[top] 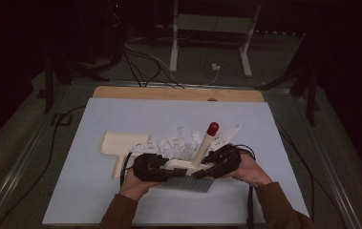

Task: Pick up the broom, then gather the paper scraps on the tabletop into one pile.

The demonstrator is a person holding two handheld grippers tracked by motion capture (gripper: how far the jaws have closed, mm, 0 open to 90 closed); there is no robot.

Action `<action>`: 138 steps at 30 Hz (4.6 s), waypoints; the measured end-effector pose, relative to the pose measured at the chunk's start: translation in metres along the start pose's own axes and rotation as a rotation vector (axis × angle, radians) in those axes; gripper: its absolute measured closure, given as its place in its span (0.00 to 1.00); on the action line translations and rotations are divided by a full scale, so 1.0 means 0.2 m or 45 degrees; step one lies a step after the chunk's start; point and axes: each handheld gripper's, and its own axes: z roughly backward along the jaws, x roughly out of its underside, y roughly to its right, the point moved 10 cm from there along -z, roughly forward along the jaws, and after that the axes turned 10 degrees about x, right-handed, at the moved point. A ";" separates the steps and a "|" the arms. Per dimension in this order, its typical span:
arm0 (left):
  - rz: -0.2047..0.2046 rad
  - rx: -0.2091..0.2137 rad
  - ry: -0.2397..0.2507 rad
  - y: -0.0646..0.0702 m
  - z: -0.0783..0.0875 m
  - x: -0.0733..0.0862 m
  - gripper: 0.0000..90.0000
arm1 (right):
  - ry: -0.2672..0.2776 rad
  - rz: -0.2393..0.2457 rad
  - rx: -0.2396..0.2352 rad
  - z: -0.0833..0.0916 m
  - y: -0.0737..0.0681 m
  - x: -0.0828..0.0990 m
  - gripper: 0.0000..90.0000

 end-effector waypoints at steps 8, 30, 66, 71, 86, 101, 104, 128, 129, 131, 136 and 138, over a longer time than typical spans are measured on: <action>0.011 -0.079 0.081 -0.02 0.03 -0.04 0.51 | 0.016 0.013 0.052 0.00 0.00 -0.01 0.75; 0.000 -0.613 0.151 -0.16 0.46 -0.01 0.00 | 0.111 -0.149 0.214 0.08 0.15 -0.05 0.75; 0.044 -1.180 0.202 -0.26 1.05 0.38 0.00 | 0.266 -0.402 0.752 0.32 0.59 -0.15 0.75; 0.056 -1.181 0.198 -0.27 1.04 0.40 0.00 | 0.263 -0.419 0.775 0.32 0.61 -0.14 0.75; 0.064 -1.181 0.193 -0.27 1.03 0.41 0.00 | 0.248 -0.451 0.876 0.35 0.74 -0.13 0.75; 0.060 -1.183 0.201 -0.27 1.04 0.41 0.00 | 0.203 -0.451 0.991 0.35 0.90 -0.12 0.75; 0.063 -1.186 0.199 -0.27 1.04 0.41 0.00 | 0.189 -0.465 0.998 0.34 0.92 -0.10 0.75; 0.080 -1.172 0.223 -0.27 1.05 0.41 0.00 | 0.065 -0.494 1.103 0.26 1.07 0.02 0.75; 0.082 -1.169 0.227 -0.27 1.05 0.41 0.00 | 0.056 -0.494 1.107 0.25 1.07 0.03 0.75; 0.087 -1.156 0.230 -0.27 1.06 0.41 0.00 | 0.036 -0.487 1.118 0.24 1.08 0.04 0.75; 0.098 -1.139 0.229 -0.27 1.06 0.41 0.01 | 0.006 -0.479 1.131 0.22 1.09 0.05 0.75; 0.106 -1.125 0.233 -0.28 1.06 0.41 0.01 | -0.014 -0.467 1.142 0.20 1.09 0.06 0.75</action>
